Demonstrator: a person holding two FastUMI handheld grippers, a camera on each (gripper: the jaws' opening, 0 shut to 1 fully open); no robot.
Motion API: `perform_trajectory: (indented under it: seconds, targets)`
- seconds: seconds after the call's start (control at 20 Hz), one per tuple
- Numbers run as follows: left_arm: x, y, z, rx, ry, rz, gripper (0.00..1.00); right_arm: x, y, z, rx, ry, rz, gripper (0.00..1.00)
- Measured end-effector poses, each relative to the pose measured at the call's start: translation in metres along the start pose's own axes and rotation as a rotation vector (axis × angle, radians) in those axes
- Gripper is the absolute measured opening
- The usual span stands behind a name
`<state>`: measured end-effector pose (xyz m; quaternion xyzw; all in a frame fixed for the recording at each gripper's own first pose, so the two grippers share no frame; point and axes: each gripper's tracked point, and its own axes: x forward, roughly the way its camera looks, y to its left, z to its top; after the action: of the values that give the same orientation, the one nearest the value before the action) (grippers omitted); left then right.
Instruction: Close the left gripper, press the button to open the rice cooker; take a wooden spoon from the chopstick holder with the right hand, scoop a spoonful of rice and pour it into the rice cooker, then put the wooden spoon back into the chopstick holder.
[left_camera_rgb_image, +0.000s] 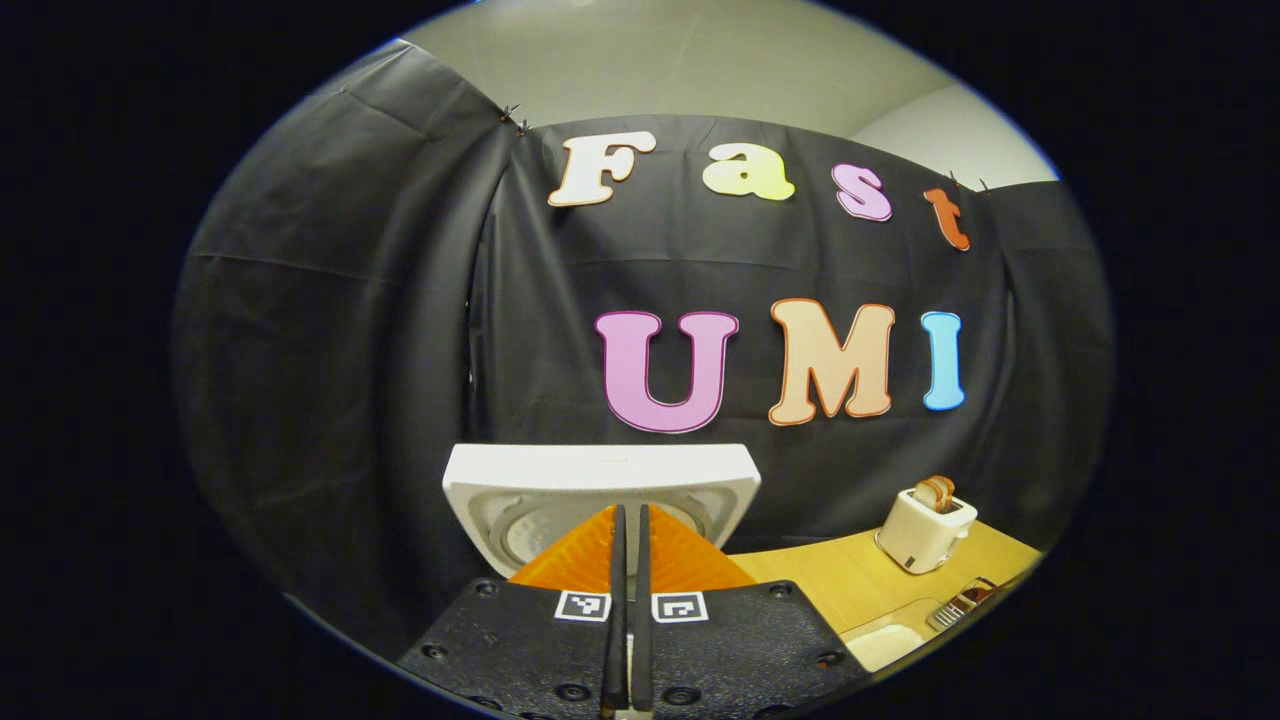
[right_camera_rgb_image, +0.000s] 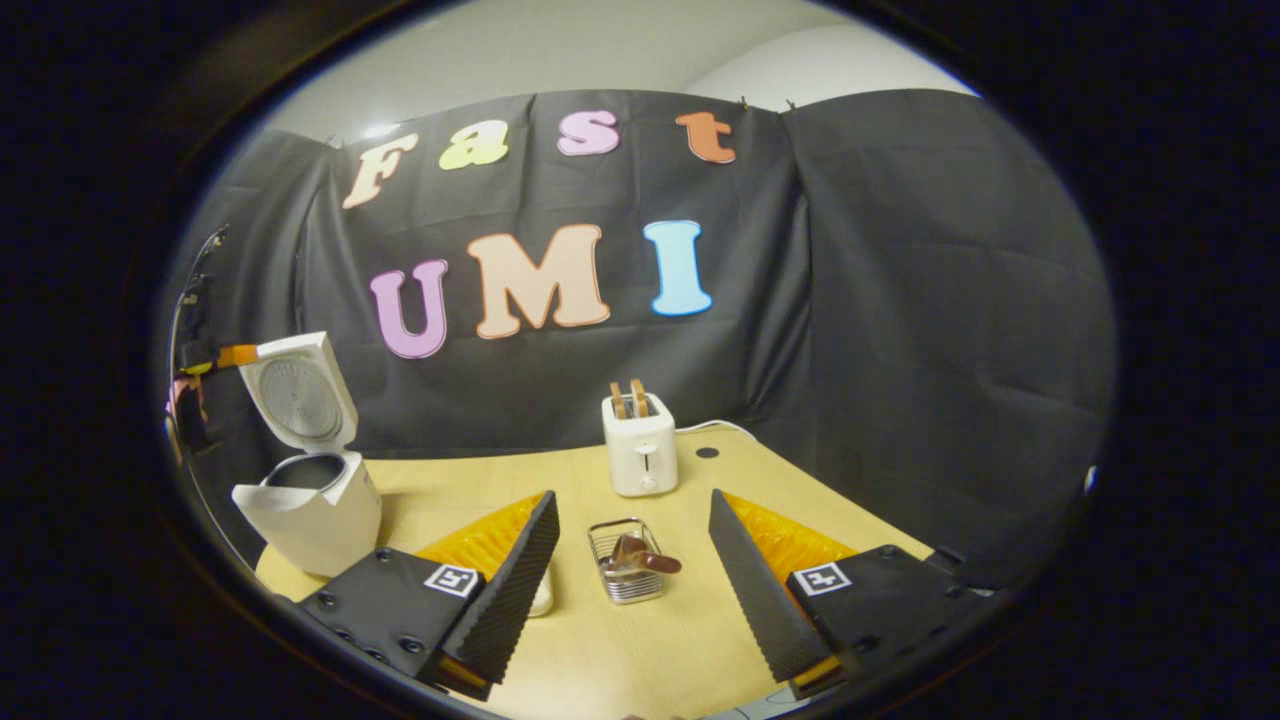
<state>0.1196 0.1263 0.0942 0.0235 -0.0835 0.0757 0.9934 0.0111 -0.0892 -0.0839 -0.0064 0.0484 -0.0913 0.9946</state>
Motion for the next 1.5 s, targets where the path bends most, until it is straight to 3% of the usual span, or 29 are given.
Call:
perform_trajectory:
  seconds: [0.3,0.35,0.4,0.65,0.7,0.8,0.85,0.9,1.05,1.2,1.25,1.4,1.5]
  targets:
    - [-0.032,-0.019,-0.012,-0.008,0.033,-0.023,0.12,0.024,-0.011,-0.049,-0.004,0.064,0.016,0.99]
    - [-0.037,-0.025,-0.012,-0.009,0.031,-0.035,0.22,0.028,-0.013,-0.057,-0.005,0.071,0.021,0.99]
    - [-0.042,-0.029,-0.013,-0.007,0.031,-0.045,0.24,0.033,-0.013,-0.066,0.001,0.078,0.029,0.96]
    - [-0.068,-0.033,-0.030,-0.013,0.063,-0.015,0.79,0.064,-0.012,-0.105,0.024,0.108,0.055,1.00]
    - [-0.073,-0.033,-0.033,-0.021,0.068,-0.010,0.83,0.072,-0.012,-0.114,0.026,0.117,0.059,0.96]
    - [-0.082,-0.032,-0.040,-0.029,0.086,0.008,0.88,0.088,-0.011,-0.124,0.042,0.126,0.070,0.96]
    - [-0.087,-0.029,-0.042,-0.024,0.093,0.022,0.84,0.097,-0.011,-0.127,0.048,0.127,0.074,0.96]
    - [-0.092,-0.026,-0.043,-0.014,0.096,0.038,0.88,0.106,-0.010,-0.132,0.057,0.133,0.078,0.96]
    - [-0.105,-0.018,-0.040,-0.012,0.085,0.080,0.90,0.129,-0.001,-0.135,0.088,0.127,0.106,0.96]
    - [-0.115,-0.013,-0.047,-0.011,0.105,0.111,0.86,0.150,0.009,-0.131,0.076,0.107,0.129,0.96]
    - [-0.120,-0.011,-0.048,-0.005,0.110,0.125,0.90,0.154,0.015,-0.128,0.070,0.101,0.142,0.96]
    - [-0.130,-0.007,-0.051,0.001,0.122,0.156,0.90,0.170,0.022,-0.128,0.026,0.095,0.170,0.96]
    - [-0.137,-0.005,-0.053,0.004,0.128,0.172,0.90,0.174,0.024,-0.124,-0.006,0.084,0.180,0.80]
